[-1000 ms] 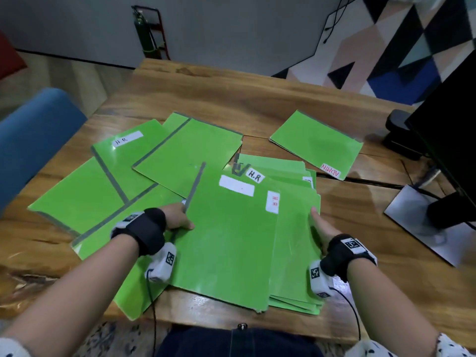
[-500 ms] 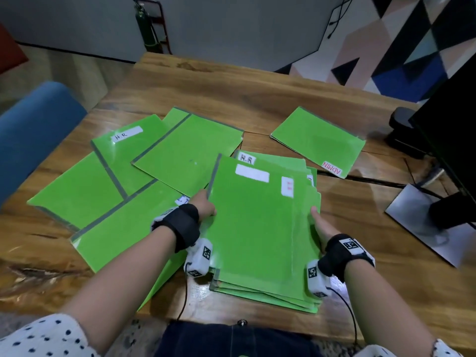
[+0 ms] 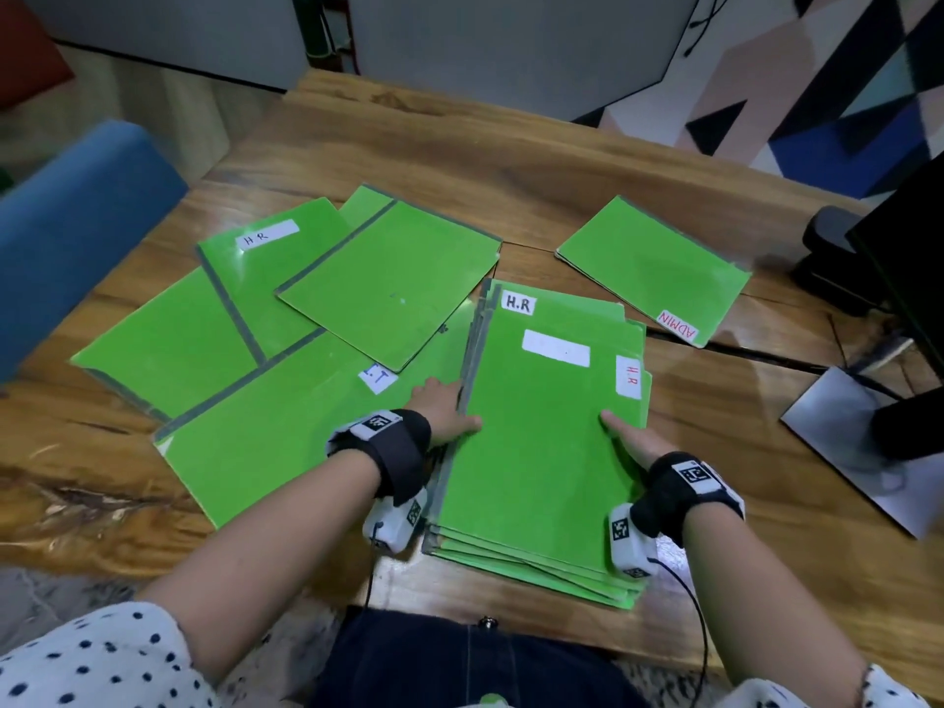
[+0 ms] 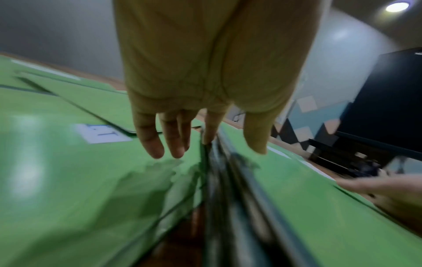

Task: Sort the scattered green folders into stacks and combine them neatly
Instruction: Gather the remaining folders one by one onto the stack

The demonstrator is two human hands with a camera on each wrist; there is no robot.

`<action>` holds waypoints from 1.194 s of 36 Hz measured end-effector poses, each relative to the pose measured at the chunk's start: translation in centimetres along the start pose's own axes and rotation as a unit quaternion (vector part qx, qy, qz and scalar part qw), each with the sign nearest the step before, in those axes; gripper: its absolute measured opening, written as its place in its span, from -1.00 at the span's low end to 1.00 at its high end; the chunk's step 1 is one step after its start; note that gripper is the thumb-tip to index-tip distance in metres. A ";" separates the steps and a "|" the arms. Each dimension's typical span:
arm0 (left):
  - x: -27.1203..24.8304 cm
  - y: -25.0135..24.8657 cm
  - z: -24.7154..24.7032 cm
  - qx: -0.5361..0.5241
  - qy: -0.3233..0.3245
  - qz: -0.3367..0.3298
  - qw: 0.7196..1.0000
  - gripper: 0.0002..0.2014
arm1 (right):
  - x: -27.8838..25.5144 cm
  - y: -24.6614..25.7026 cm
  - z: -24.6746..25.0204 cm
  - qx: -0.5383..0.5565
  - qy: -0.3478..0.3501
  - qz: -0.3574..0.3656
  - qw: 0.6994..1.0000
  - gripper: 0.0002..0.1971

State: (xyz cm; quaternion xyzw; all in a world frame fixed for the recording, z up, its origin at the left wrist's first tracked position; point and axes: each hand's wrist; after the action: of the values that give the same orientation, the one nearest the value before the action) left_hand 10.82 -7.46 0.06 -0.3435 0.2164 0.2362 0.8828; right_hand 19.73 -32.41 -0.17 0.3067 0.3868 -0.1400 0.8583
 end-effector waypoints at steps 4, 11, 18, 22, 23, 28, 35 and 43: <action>2.2 2.9 3.1 -0.106 -0.133 0.096 0.981 -0.30 | 0.3 0.0 -0.3 -0.022 -0.011 -0.007 1.000 -0.27; 5.7 5.6 7.0 -0.349 -0.229 0.303 0.857 -0.05 | 0.5 0.2 -0.1 -0.030 -0.015 -0.023 0.999 -0.29; 8.1 4.4 6.5 -0.304 -0.277 0.352 0.841 -0.09 | 0.9 0.3 -0.3 -0.022 -0.019 -0.013 0.999 -0.38; 9.9 4.3 6.1 -0.280 -0.309 0.379 0.826 -0.36 | 1.0 0.3 -0.4 -0.009 -0.014 -0.021 1.000 -0.41; 10.4 4.5 5.9 -0.282 -0.319 0.377 0.823 -0.39 | 1.1 0.4 -0.3 -0.007 -0.013 -0.020 1.000 -0.42; 11.7 4.9 5.6 -0.371 -0.293 0.319 0.822 -0.33 | 0.8 1.1 -0.2 0.005 0.007 -0.026 1.000 -0.42; 8.3 6.6 7.4 -0.431 -0.191 0.284 0.835 -0.10 | 0.6 1.6 0.2 0.003 -0.001 -0.019 1.000 -0.46; -4.0 13.5 5.7 -0.290 -0.166 0.328 0.884 0.27 | 0.5 1.2 0.1 -0.007 -0.002 -0.016 1.000 -0.40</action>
State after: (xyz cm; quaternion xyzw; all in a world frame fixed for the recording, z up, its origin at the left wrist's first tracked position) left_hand 1.30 4.30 -0.78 -0.4490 0.0888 0.6178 0.6394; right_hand 20.72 -31.58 0.01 0.2942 0.3911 -0.1515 0.8588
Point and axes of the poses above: each hand's wrist, its own x-axis towards the middle knuckle, its own z-axis out of the back of the hand, y = z × x, and after that the axes turned 7 degrees about -x, right-handed
